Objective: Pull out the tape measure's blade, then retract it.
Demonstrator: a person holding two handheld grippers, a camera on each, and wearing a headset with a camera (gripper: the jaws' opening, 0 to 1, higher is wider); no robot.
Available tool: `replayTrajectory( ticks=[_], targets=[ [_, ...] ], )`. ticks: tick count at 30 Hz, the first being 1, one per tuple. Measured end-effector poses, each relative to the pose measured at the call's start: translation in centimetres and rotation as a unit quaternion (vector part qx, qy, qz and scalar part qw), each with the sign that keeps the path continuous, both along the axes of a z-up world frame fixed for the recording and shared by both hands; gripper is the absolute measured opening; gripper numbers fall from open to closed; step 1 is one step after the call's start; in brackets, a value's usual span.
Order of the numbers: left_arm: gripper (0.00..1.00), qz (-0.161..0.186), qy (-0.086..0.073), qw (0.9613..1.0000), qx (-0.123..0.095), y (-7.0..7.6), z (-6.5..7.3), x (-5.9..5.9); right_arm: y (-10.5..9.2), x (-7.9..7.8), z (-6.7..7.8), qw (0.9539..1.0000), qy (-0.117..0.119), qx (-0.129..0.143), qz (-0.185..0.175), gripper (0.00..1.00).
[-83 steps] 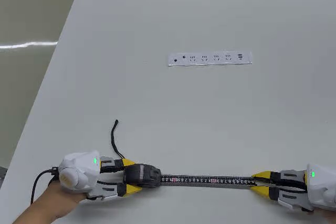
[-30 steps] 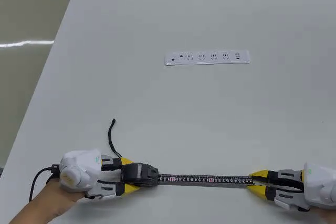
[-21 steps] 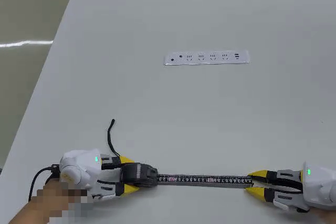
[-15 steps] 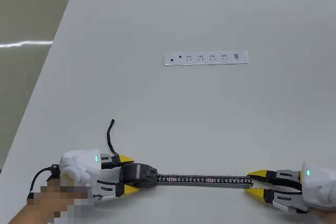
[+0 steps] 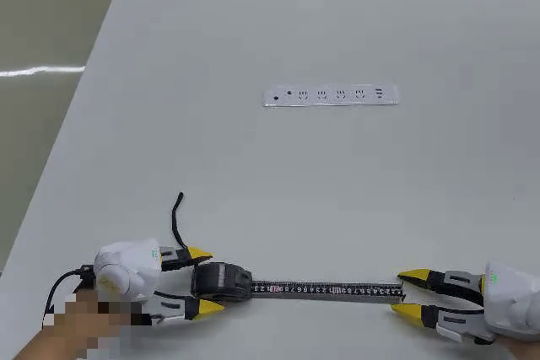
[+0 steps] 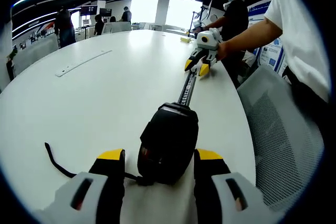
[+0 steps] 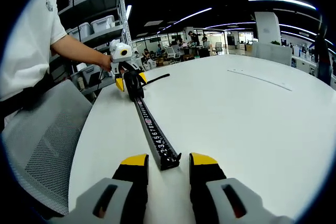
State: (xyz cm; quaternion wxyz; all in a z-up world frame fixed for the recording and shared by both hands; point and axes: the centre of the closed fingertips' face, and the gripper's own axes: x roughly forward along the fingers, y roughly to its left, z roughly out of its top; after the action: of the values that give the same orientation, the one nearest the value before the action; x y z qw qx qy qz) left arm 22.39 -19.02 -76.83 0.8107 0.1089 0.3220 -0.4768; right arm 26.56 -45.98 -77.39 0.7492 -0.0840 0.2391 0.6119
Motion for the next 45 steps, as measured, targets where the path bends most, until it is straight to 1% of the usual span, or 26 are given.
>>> replayTrajectory(
  ticks=[4,6,10,13,16,20,22,23,26,31,34,35,38,45],
  targets=[
    [0.53,0.004,-0.001,1.0000,0.000,-0.1,0.1,0.0,0.1,0.0,0.2,1.0000,-0.002,-0.001,-0.008,0.34],
    [0.55,0.014,0.003,0.9999,-0.002,0.0,0.1,0.1,0.1,0.1,0.1,0.9999,0.000,0.000,-0.013,0.35],
    [0.56,0.020,0.005,0.9997,-0.010,0.0,0.3,0.2,0.0,-0.1,0.0,0.9998,0.004,-0.003,-0.019,0.37],
    [0.57,0.025,0.003,0.9996,-0.009,0.1,0.4,0.2,0.1,-0.4,0.0,0.9998,0.004,-0.006,-0.020,0.38],
    [0.58,0.032,0.001,0.9995,-0.010,0.3,0.5,0.3,0.1,-0.3,0.0,0.9996,0.005,-0.005,-0.027,0.40],
    [0.60,0.045,-0.003,0.9990,-0.006,0.7,0.3,0.5,0.5,-0.5,0.2,0.9995,0.002,-0.004,-0.031,0.42],
    [0.61,0.052,-0.003,0.9986,-0.010,0.7,0.4,0.5,0.6,-0.5,0.5,0.9995,0.001,-0.003,-0.031,0.43],
    [0.61,0.054,-0.003,0.9984,-0.013,0.7,0.6,0.5,0.6,-0.5,0.6,0.9994,-0.001,-0.003,-0.033,0.43],
    [0.62,0.058,-0.004,0.9982,-0.012,0.8,0.6,0.4,0.8,-0.4,0.7,0.9993,0.000,-0.001,-0.038,0.45],
    [0.62,0.065,-0.004,0.9978,-0.013,0.7,0.9,0.3,0.9,-0.6,0.7,0.9991,-0.003,-0.007,-0.041,0.47],
    [0.63,0.069,-0.003,0.9975,-0.015,0.7,0.9,0.2,0.9,-0.7,0.8,0.9989,-0.001,-0.004,-0.046,0.49],
    [0.64,0.071,0.001,0.9973,-0.016,0.7,0.8,0.2,1.0,-0.8,1.0,0.9989,0.002,-0.001,-0.047,0.50],
    [0.64,0.073,0.000,0.9972,-0.017,0.7,0.8,0.1,0.8,-1.1,0.7,0.9987,0.005,-0.010,-0.049,0.53],
    [0.66,0.082,0.001,0.9964,-0.021,0.6,0.8,0.0,0.6,-1.0,0.7,0.9981,0.006,-0.014,-0.060,0.57]
  ],
)
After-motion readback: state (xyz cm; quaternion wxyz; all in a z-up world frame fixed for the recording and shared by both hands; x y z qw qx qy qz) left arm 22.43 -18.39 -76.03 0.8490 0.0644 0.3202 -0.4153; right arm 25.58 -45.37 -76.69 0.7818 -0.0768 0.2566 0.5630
